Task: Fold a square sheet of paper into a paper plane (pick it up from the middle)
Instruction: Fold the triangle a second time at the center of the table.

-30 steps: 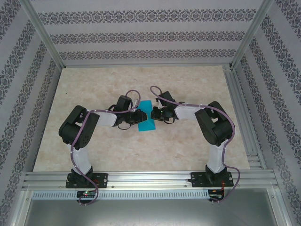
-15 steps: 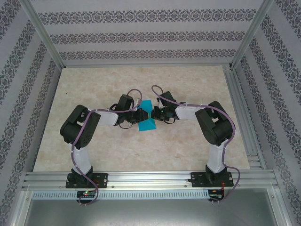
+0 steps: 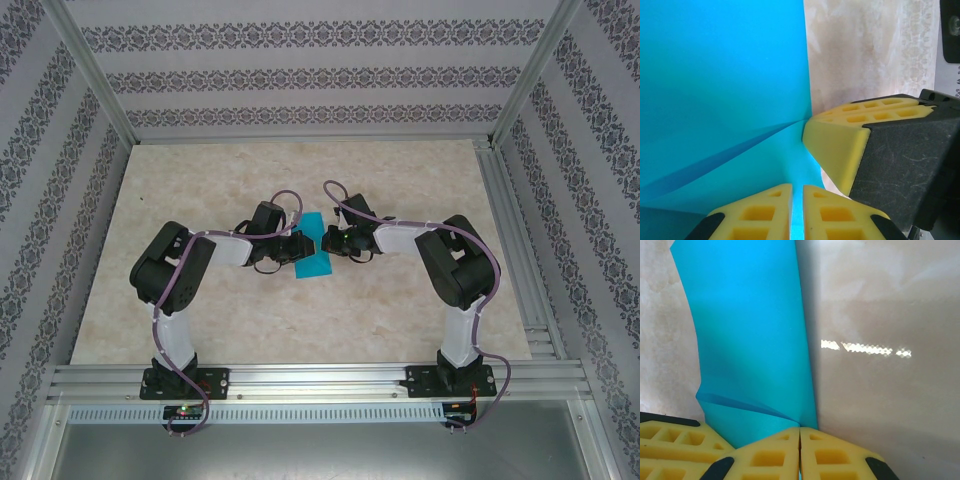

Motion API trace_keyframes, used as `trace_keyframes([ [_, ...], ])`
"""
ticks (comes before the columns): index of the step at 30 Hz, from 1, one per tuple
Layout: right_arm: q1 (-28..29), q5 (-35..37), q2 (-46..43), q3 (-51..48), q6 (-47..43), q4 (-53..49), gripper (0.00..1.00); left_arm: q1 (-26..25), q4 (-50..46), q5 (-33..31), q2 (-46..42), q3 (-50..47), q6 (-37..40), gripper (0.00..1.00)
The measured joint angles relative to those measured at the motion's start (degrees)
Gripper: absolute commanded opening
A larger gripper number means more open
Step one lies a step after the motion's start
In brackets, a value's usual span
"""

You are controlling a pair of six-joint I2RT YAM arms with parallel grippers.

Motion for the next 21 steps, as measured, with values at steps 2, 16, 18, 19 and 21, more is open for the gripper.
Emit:
trace_keyframes([
  [2, 0.00, 0.00, -0.02, 0.00, 0.02, 0.00, 0.10, 0.00, -0.02, -0.02, 0.44, 0.15, 0.00, 0.14],
  [16, -0.76, 0.17, -2.23, -0.48, 0.22, -2.05, 0.26, 0.00, -0.72, -0.50, 0.85, 0.63, 0.02, 0.14],
  [18, -0.87, 0.37, -3.56, -0.79, 0.20, -2.58, 0.27, 0.00, -0.74, -0.66, 0.98, 0.63, 0.02, 0.14],
  [19, -0.87, 0.50, -4.26, -1.01, 0.22, -2.80, 0.28, 0.00, -0.79, -0.68, 1.03, 0.63, 0.02, 0.14],
  [21, -0.87, 0.68, -6.03, -1.51, 0.20, -3.06, 0.30, 0.00, -0.94, -0.70, 1.18, 0.79, 0.02, 0.14],
])
